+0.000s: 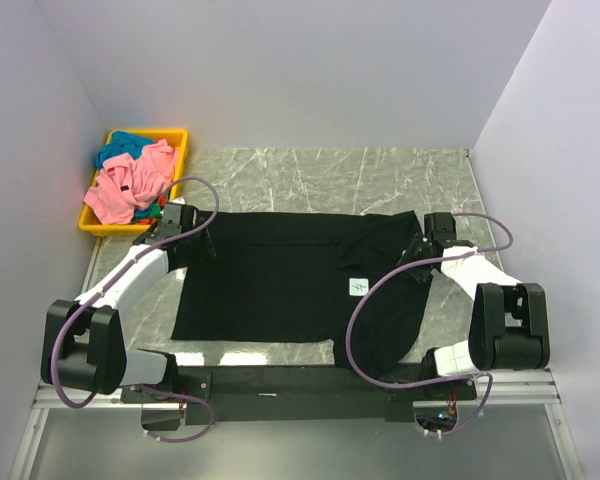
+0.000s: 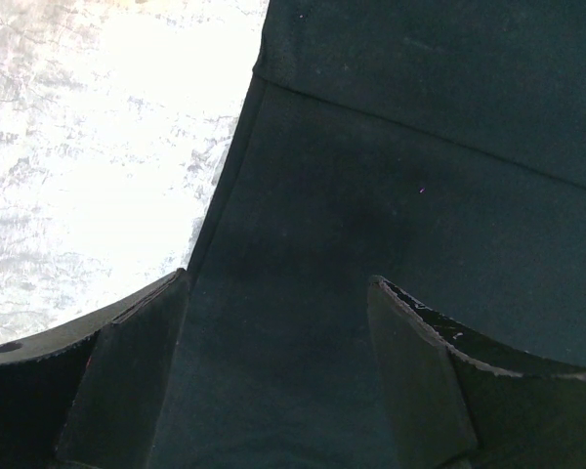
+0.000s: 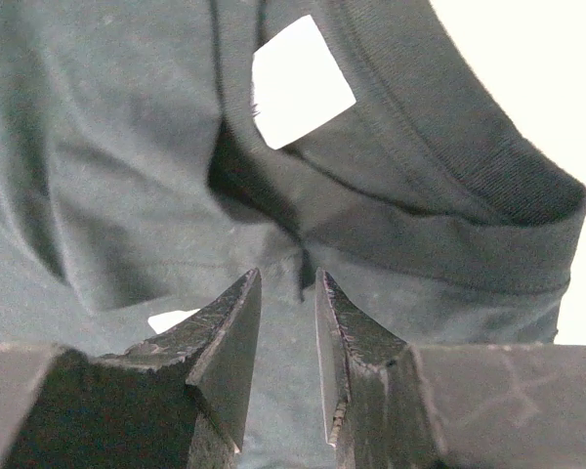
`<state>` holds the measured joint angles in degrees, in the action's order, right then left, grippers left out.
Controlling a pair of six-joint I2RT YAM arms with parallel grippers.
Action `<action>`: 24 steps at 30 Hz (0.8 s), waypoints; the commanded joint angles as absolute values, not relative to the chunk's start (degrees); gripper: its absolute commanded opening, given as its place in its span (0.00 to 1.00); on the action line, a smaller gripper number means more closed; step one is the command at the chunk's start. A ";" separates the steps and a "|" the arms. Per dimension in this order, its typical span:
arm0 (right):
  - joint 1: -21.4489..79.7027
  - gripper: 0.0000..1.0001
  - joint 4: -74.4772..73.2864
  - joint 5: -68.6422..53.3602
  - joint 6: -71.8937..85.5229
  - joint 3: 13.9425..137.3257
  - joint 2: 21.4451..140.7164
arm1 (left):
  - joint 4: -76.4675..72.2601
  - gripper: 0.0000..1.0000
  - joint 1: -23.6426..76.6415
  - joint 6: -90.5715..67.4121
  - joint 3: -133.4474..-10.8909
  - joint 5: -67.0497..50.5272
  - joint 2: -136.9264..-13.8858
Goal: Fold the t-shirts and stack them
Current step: Fold the tshirt
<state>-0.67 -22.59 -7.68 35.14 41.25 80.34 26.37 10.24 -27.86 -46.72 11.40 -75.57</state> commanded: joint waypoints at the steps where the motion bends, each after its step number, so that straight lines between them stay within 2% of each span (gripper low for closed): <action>1: -1.67 0.36 -18.28 -8.96 36.91 40.26 81.73 | 25.49 0.80 10.46 -26.98 -48.16 10.72 -74.09; 14: -1.76 0.34 -16.43 -10.99 37.53 38.50 83.94 | 25.66 0.80 10.46 -26.98 -48.16 10.81 -74.18; 17: -1.85 0.27 -17.49 -10.99 37.53 38.67 83.94 | 25.66 0.80 10.46 -27.07 -48.16 10.90 -74.09; 21: -1.84 0.03 -19.60 -11.08 37.70 39.11 82.36 | 25.66 0.80 10.46 -27.07 -48.16 10.90 -74.09; 24: -1.76 0.00 -21.79 -10.90 38.14 39.55 79.55 | 25.66 0.80 10.46 -26.98 -48.25 10.99 -74.09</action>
<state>-1.54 -19.53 -10.83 37.58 39.29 83.15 26.37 10.22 -27.86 -46.72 11.40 -75.57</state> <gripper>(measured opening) 0.010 0.795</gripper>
